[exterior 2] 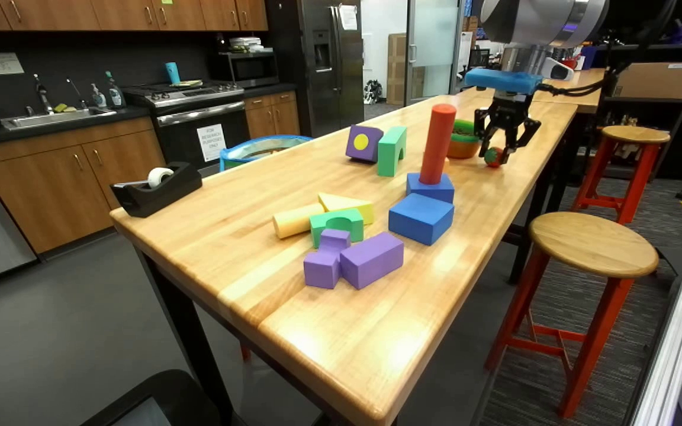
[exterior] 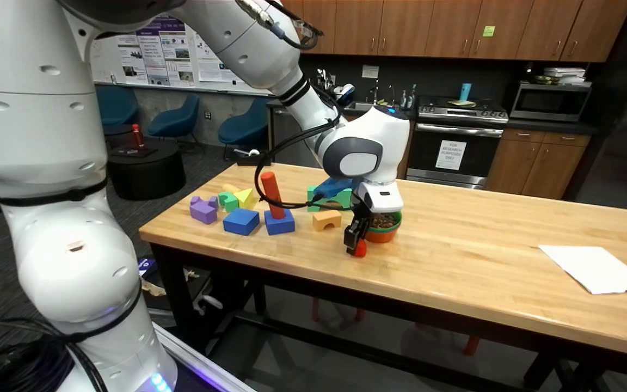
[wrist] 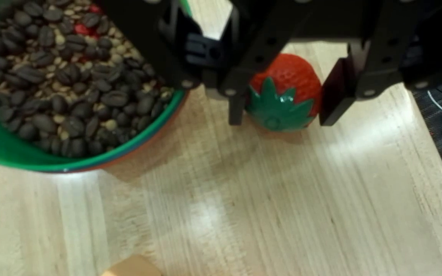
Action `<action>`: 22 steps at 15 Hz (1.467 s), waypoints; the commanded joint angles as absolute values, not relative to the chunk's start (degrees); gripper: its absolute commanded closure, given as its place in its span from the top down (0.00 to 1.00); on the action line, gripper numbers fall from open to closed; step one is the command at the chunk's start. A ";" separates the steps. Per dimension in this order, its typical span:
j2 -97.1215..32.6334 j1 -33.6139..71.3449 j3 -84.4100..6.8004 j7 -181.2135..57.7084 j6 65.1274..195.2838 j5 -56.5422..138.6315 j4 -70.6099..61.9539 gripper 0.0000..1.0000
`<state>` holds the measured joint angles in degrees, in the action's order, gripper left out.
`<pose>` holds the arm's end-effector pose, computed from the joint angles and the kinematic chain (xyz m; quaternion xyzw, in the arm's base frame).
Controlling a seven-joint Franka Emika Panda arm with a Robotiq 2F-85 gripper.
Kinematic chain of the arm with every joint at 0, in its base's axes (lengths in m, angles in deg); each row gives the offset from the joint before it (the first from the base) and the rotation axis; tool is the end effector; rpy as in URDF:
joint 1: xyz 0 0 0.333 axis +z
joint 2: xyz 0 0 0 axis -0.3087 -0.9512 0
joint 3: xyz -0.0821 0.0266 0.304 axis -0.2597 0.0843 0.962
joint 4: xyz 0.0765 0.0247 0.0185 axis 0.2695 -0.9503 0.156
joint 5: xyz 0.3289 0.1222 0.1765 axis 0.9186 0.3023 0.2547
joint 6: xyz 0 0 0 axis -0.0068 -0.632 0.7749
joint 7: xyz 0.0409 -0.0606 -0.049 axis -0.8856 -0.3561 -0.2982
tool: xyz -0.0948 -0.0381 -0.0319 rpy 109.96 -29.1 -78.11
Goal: Put the red toy in the green bowl
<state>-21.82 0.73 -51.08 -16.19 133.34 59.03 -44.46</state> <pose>0.4323 -0.2843 0.2991 -0.6752 0.7340 0.0147 0.0718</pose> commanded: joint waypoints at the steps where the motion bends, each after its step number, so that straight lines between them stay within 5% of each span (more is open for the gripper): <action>1: -21.28 1.29 -51.64 -15.77 134.06 59.29 -44.93 0.26; 22: 1.61 1.22 -48.33 -20.34 136.25 56.09 -54.87 0.26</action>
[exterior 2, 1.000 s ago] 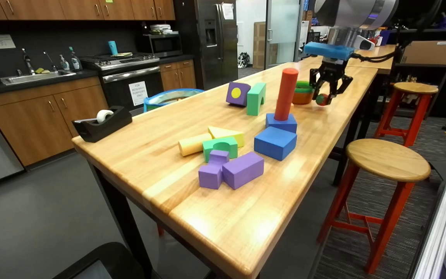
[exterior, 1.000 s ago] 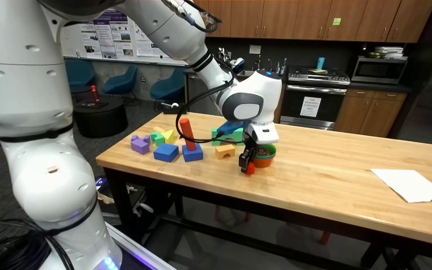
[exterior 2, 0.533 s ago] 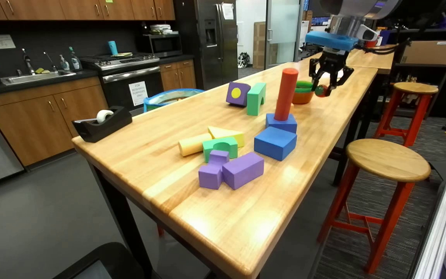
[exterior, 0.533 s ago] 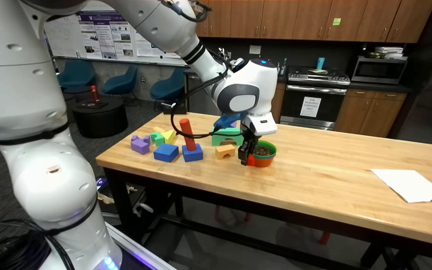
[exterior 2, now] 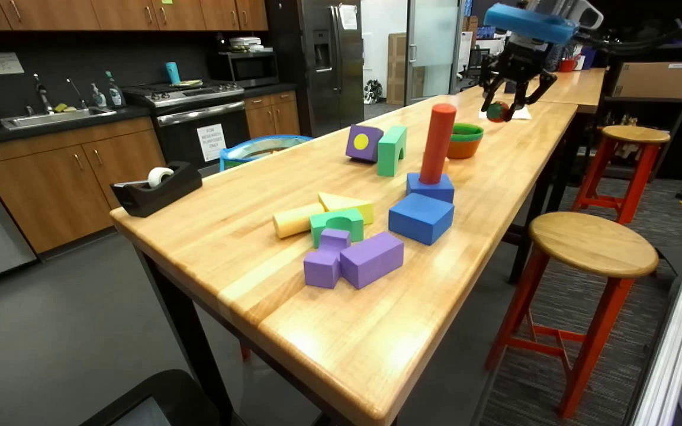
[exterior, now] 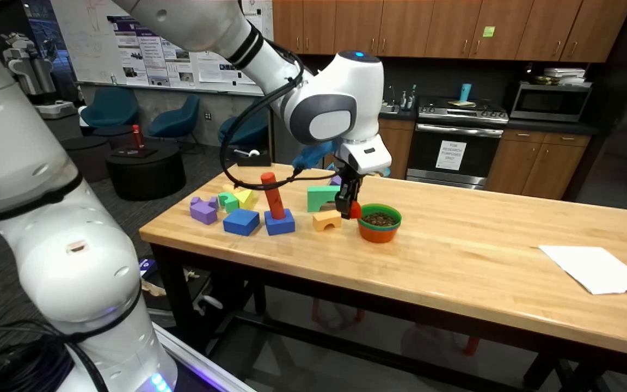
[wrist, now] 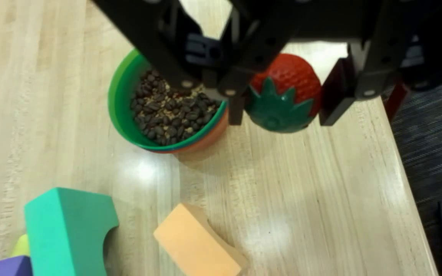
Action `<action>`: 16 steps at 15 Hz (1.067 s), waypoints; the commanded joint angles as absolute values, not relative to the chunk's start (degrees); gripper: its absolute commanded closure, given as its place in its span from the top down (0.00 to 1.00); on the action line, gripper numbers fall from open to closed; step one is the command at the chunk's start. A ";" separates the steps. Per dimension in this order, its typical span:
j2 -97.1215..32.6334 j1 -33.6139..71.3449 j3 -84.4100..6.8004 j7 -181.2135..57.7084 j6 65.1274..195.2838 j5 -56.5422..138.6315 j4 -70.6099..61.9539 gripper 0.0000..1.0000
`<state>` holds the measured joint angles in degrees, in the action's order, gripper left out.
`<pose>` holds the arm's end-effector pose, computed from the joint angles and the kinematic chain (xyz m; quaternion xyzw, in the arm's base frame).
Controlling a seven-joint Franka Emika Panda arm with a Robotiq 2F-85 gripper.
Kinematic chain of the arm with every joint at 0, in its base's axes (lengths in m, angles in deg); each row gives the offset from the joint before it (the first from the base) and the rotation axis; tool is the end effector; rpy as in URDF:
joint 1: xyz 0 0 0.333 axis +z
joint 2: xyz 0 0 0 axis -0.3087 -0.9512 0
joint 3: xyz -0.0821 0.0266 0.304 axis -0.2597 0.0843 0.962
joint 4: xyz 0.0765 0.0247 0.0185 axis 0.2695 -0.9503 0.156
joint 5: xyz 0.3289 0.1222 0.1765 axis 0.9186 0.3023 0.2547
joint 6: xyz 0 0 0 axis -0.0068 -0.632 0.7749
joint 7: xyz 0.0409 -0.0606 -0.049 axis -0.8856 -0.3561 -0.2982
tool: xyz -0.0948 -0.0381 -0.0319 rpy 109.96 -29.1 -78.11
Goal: Put the red toy in the green bowl
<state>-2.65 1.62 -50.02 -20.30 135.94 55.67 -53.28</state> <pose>0.4000 -0.2463 0.3965 -0.7250 0.6740 -0.0846 0.1142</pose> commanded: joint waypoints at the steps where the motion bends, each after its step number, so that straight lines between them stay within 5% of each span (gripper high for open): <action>1: 2.43 1.27 -47.67 -19.97 136.05 56.04 -54.55 0.26; 16: -5.37 -0.28 -43.01 -7.64 137.66 49.46 -43.08 0.26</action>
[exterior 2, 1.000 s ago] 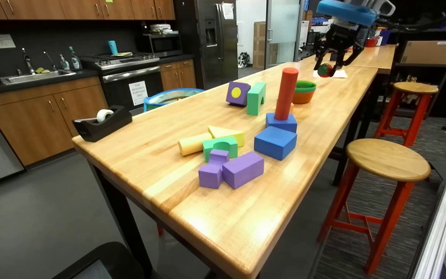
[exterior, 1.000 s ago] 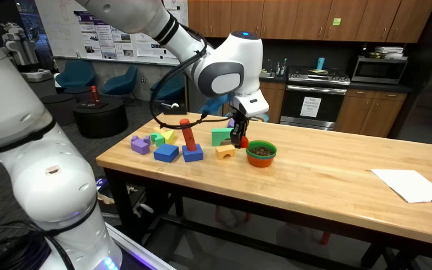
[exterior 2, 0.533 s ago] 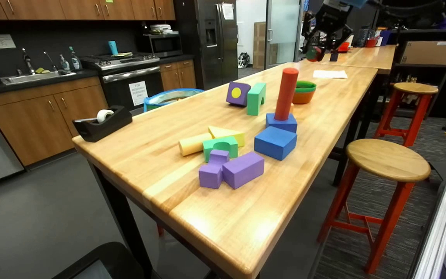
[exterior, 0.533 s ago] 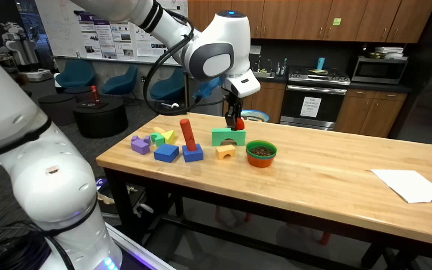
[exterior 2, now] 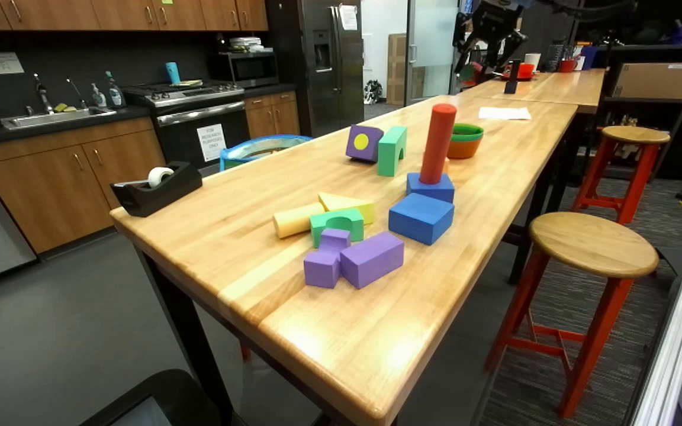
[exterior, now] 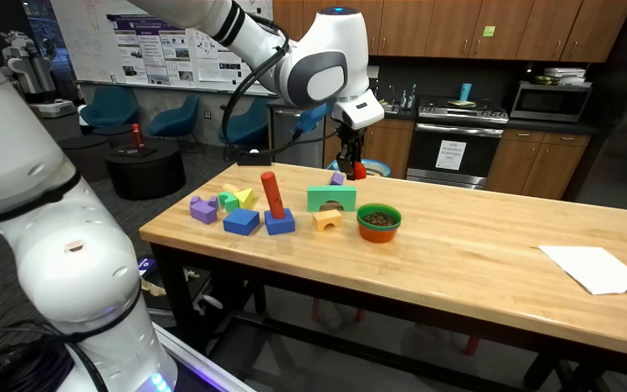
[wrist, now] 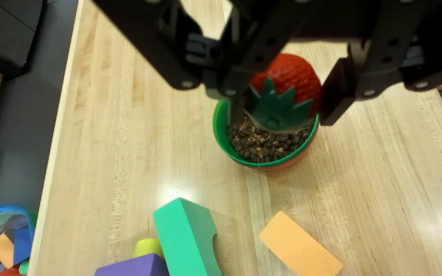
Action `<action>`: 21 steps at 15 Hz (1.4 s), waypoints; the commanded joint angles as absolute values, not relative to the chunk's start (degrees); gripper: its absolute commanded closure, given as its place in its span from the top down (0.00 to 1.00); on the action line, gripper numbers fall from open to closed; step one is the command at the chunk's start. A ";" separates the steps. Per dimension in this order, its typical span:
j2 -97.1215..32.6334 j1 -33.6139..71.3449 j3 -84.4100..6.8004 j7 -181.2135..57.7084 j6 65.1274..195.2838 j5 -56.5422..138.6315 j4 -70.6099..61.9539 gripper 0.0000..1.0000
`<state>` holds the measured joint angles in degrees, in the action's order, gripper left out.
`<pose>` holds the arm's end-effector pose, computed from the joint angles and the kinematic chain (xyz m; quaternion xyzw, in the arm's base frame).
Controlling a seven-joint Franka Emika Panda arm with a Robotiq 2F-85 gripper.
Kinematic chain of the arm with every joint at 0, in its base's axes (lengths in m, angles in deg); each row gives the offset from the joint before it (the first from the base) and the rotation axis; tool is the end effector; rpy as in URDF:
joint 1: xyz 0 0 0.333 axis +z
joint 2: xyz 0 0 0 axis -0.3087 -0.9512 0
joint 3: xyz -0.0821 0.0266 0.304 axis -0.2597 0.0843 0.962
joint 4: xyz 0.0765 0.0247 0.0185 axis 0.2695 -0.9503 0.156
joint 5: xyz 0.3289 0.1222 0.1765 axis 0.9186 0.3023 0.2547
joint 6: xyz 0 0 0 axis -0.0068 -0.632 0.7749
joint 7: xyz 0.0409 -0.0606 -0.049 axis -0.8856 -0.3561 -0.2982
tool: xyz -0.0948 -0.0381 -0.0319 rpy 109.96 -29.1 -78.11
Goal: Put the red toy in the green bowl
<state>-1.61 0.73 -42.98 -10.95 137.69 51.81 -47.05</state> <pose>0.4457 -0.2149 0.4631 -0.7164 0.6705 -0.1566 0.1130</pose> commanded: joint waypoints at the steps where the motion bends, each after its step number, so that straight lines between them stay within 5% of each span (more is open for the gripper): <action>1: -6.42 -0.24 -43.35 -7.22 137.43 49.04 -42.18 0.26; 11: -18.36 1.46 -46.59 -7.37 135.54 49.46 -35.48 0.26; 12: -19.20 1.65 -46.87 -7.38 135.31 49.56 -34.97 0.76; 17: -22.61 2.19 -48.01 -7.71 134.22 50.46 -32.59 0.98; 21: -19.91 2.20 -48.60 -9.35 134.40 51.52 -35.17 1.00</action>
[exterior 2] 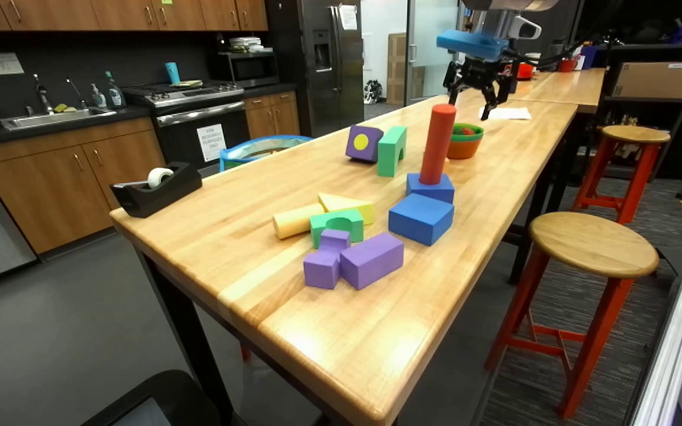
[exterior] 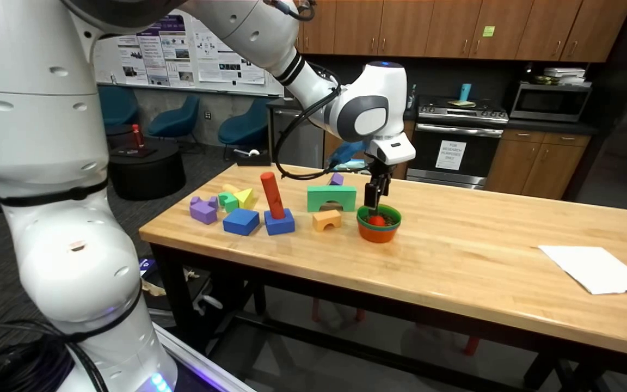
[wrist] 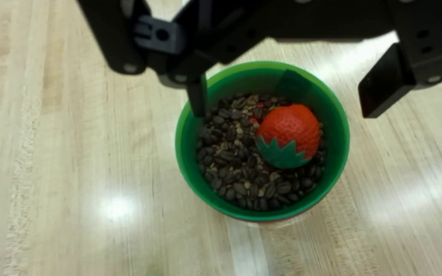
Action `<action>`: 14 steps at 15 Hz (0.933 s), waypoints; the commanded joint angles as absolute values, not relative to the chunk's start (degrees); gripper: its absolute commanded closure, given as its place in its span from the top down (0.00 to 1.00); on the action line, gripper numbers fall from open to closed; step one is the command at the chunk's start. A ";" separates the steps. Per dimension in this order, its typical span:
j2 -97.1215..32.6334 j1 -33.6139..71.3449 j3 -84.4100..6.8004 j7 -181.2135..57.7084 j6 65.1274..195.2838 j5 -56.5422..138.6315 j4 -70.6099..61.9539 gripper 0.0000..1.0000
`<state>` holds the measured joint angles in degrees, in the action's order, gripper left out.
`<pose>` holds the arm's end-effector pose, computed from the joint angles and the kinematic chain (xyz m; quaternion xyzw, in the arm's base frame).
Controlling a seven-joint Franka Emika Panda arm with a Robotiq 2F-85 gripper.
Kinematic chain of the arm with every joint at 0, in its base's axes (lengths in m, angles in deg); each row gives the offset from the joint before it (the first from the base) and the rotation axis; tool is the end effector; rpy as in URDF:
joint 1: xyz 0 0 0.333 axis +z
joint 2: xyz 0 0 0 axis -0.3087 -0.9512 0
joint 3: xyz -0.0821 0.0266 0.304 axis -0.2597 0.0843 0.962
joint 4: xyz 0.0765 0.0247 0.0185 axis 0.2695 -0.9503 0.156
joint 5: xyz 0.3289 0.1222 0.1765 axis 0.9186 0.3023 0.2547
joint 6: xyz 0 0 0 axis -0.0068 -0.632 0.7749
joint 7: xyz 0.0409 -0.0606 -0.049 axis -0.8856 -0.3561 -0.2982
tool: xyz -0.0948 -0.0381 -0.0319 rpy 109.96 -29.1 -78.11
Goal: Put the red toy in the green bowl
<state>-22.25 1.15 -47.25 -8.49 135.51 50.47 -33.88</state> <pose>0.5040 -0.2800 0.3777 -0.6944 0.7119 -0.0911 0.0531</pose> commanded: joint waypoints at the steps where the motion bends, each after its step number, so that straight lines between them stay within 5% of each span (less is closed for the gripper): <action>1: -17.83 2.24 -48.76 -10.00 135.30 51.02 -37.10 1.00; 14: 18.36 -4.79 -49.81 -40.05 120.87 44.45 -63.32 1.00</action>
<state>10.19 -2.13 -49.54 -31.76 125.43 47.43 -56.98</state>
